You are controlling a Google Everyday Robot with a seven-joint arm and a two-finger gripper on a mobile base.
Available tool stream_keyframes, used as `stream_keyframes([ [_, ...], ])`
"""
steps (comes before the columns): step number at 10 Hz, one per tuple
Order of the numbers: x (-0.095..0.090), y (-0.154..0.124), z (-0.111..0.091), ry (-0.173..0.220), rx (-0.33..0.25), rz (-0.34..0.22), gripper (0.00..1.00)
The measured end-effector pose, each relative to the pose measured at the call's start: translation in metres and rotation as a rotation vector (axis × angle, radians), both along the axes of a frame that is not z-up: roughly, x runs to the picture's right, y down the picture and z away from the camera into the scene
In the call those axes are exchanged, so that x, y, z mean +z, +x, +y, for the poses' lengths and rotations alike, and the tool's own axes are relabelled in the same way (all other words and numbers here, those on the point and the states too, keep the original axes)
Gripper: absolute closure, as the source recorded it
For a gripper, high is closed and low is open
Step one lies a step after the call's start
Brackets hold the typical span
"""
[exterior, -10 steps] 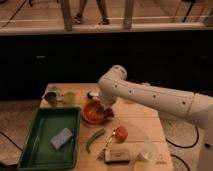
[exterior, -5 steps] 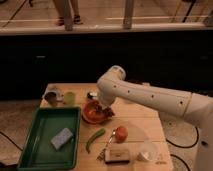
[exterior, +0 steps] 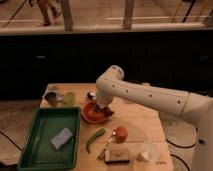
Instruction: Place grapes in red bowl
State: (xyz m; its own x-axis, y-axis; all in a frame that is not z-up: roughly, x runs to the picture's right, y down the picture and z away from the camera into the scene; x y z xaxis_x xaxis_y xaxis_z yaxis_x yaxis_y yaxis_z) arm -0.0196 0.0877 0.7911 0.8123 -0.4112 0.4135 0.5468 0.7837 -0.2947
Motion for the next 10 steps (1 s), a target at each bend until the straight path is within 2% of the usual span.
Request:
stream_keyframes([
  [10, -0.001, -0.012, -0.017, 0.025, -0.010, -0.065, 0.99],
])
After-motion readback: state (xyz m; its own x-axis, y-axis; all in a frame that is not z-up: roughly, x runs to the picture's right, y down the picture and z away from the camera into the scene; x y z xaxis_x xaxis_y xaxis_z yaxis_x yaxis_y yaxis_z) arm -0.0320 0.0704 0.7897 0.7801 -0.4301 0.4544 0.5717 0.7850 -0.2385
